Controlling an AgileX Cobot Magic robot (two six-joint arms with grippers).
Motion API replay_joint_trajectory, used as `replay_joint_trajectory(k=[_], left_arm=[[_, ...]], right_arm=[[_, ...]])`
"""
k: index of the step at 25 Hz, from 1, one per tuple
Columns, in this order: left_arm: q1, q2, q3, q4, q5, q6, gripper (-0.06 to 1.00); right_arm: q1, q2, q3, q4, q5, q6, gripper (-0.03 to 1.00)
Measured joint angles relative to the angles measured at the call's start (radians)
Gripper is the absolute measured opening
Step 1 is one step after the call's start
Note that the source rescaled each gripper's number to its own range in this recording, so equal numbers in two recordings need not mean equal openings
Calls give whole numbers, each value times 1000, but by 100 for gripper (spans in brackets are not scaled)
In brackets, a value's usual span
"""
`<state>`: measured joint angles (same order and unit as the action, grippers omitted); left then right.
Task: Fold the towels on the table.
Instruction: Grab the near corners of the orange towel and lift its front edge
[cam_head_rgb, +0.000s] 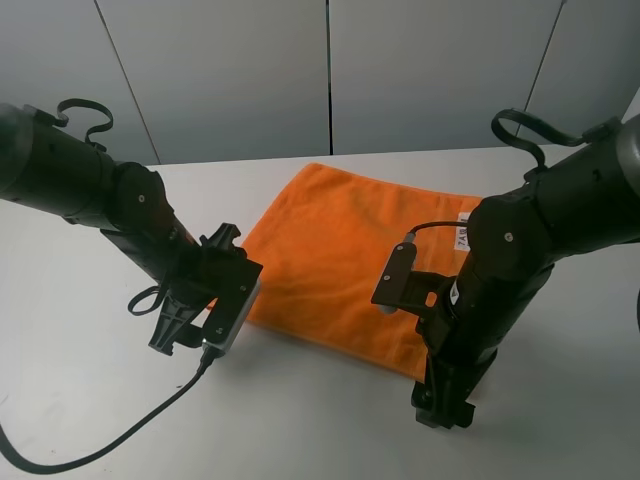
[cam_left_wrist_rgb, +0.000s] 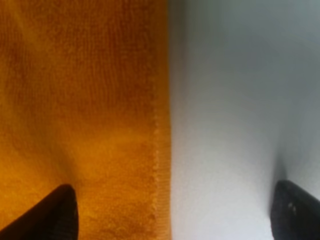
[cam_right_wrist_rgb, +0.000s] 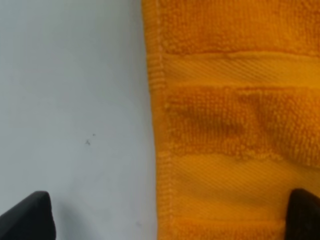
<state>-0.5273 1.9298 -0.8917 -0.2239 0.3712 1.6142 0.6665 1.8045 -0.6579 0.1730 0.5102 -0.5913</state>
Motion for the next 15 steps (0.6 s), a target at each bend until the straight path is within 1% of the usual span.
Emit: replay_joint_trajectory(k=[9, 15], left_arm=[[6, 11, -4, 2, 4, -17, 99], [7, 26, -11, 2, 16, -19, 99]], right_arm=[[0, 10, -4, -4, 3, 0, 100], [0, 10, -4, -8, -11, 0, 100]])
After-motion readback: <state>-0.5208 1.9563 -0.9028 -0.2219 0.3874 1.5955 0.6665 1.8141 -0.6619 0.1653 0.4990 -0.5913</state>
